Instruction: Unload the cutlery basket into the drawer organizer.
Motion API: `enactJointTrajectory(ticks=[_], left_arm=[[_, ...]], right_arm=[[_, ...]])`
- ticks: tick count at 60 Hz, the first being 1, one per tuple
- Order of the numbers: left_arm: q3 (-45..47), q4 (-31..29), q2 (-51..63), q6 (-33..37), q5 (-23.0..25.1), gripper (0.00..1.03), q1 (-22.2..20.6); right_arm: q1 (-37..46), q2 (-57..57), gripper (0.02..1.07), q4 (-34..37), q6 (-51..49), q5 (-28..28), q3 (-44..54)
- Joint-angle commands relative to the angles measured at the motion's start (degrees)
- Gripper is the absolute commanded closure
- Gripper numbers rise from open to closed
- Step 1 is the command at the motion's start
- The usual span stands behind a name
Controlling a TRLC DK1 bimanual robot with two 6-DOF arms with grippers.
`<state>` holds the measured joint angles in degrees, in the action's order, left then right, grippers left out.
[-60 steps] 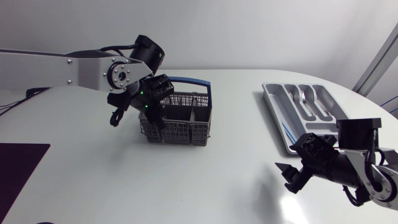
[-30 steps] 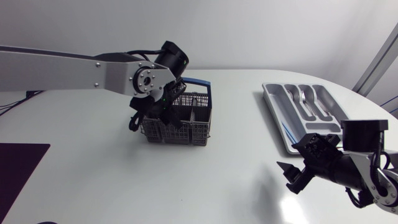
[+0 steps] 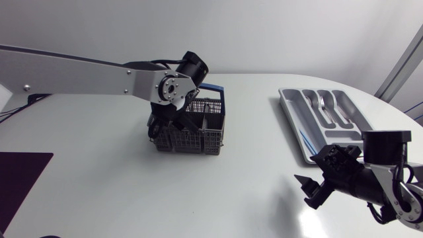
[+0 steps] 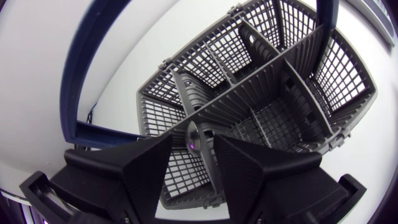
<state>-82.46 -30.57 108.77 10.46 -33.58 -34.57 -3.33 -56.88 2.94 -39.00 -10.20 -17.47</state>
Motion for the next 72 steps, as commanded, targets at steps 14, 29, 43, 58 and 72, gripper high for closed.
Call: enactJointTrajectory(ticks=[14,29,43,58,72], left_arm=[[-1.13,0.07,1.09,-2.99,-2.45,0.65,1.34],[-1.04,0.95,0.74,-2.99,-2.8,0.67,1.61],[-0.95,1.83,-0.14,-2.99,-3.24,0.67,1.61],[-0.95,2.0,0.3,-2.9,-3.68,0.67,2.22],[0.28,4.2,1.36,-1.23,-3.59,0.69,1.96]], right_arm=[[-0.09,0.28,0.21,-0.13,-0.46,0.35,2.01],[-0.01,0.46,0.21,-0.13,-0.46,0.35,2.09],[-0.01,0.46,0.21,-0.13,-0.55,0.35,2.09],[-0.01,0.28,0.21,-0.39,-0.63,0.35,2.18],[-0.01,0.46,0.21,-0.39,-0.9,0.44,2.36]])
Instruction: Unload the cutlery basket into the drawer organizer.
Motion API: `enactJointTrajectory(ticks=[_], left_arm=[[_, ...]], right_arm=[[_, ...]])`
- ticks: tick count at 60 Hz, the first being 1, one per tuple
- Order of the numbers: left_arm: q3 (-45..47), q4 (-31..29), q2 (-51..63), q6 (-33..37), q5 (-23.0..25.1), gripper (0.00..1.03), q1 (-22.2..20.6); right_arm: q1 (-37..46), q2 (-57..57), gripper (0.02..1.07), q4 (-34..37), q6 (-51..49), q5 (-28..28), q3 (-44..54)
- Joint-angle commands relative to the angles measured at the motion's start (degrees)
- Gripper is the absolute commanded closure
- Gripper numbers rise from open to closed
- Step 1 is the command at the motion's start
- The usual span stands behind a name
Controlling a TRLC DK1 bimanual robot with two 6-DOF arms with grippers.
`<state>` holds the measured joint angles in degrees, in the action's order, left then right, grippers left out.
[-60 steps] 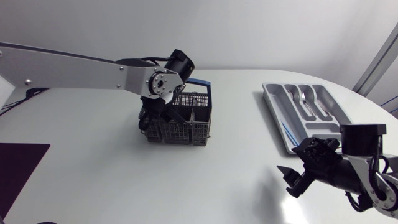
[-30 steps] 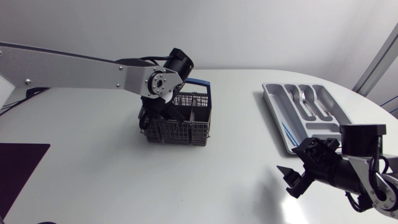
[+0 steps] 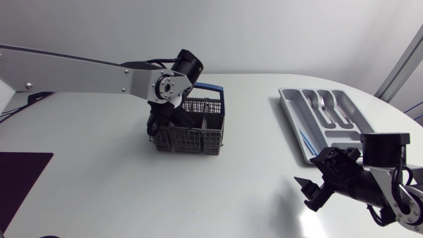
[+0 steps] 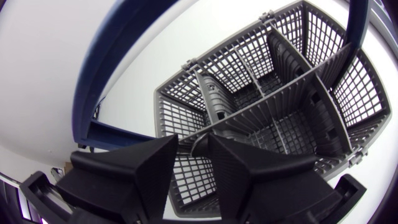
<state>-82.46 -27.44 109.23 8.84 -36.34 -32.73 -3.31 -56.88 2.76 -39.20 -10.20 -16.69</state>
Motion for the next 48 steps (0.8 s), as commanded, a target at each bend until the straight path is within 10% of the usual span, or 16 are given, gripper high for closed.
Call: enactJointTrajectory(ticks=[1,48], left_arm=[[0.37,1.25,0.9,0.48,-0.93,0.69,0.12],[7.57,7.14,-3.5,11.55,6.28,0.7,2.41]], right_arm=[[-0.03,0.54,0.21,-0.22,-0.7,0.44,1.57],[0.15,0.46,0.21,-0.66,-1.05,0.53,2.01]])
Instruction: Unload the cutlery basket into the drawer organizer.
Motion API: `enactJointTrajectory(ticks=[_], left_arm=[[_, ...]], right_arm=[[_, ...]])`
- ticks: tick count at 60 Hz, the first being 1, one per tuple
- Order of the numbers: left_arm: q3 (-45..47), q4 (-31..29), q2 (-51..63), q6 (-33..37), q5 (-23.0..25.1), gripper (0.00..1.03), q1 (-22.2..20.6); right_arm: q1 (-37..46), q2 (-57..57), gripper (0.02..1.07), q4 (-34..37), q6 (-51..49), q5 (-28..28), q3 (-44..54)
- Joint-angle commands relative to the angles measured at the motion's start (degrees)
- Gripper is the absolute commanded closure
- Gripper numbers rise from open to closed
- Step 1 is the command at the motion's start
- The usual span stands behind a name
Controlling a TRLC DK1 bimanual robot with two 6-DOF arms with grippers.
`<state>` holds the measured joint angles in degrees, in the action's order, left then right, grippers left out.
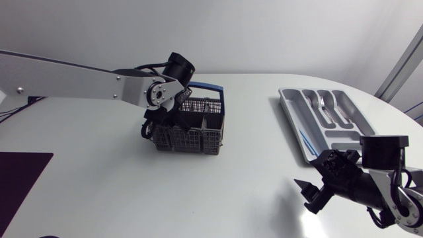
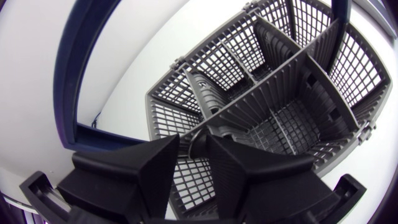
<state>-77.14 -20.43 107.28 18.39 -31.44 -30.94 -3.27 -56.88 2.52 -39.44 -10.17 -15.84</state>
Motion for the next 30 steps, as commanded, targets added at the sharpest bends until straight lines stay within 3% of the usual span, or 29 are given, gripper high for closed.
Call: enactJointTrajectory(ticks=[1,14,30], left_arm=[[2.44,0.3,-1.73,2.26,1.65,0.7,0.79],[4.63,1.27,-3.4,5.07,6.04,0.74,1.41],[6.3,2.94,-4.8,7.27,11.58,0.94,2.29]], right_arm=[[0.1,0.46,0.21,-0.42,-0.81,0.59,1.16],[0.1,0.63,0.21,-0.42,-0.81,0.77,1.33],[0.1,0.72,0.21,-0.42,-0.73,0.95,1.6]])
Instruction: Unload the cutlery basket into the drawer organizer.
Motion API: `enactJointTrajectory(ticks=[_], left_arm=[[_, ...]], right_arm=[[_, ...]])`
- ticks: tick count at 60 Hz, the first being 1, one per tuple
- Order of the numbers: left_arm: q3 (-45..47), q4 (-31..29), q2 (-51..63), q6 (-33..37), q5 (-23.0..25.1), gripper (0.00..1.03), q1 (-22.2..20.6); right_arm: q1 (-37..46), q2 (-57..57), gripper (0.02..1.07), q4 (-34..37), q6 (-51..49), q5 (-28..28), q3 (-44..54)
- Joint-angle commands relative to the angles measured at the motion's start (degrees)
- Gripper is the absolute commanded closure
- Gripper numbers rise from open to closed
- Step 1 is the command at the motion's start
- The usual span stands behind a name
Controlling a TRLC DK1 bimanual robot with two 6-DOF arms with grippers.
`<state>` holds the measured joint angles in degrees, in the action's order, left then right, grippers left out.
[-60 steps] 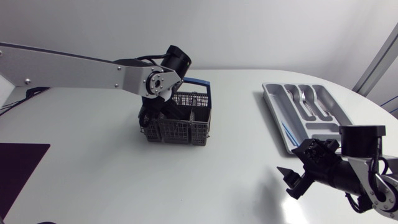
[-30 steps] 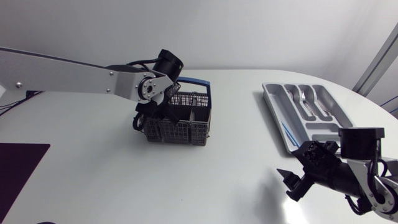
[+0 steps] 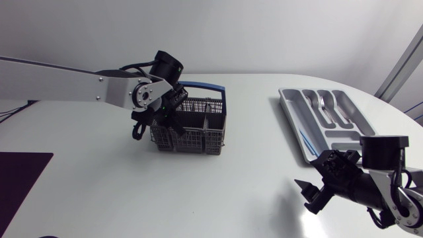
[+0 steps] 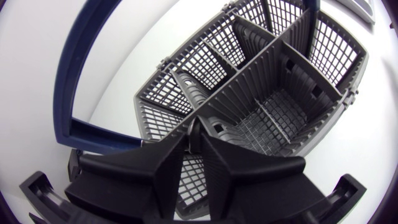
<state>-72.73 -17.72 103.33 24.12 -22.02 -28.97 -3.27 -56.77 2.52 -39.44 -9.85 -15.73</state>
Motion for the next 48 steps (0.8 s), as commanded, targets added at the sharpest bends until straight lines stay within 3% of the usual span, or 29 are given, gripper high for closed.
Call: enactJointTrajectory(ticks=[1,21,40,48], left_arm=[[1.89,0.31,-0.85,1.54,2.16,0.95,0.41],[8.39,5.5,-7.18,3.39,2.33,0.98,0.67],[23.77,24.13,-21.5,10.07,-0.39,0.98,-3.28],[26.41,28.26,-27.92,11.65,-1.01,0.98,-5.22]], right_arm=[[0.1,0.7,0.21,-0.42,-0.73,0.62,1.58],[0.1,1.49,0.21,-0.42,-0.81,0.62,1.93],[0.02,3.25,0.21,0.11,-0.55,0.97,2.45],[-0.25,6.06,0.21,1.43,0.51,1.5,2.1]])
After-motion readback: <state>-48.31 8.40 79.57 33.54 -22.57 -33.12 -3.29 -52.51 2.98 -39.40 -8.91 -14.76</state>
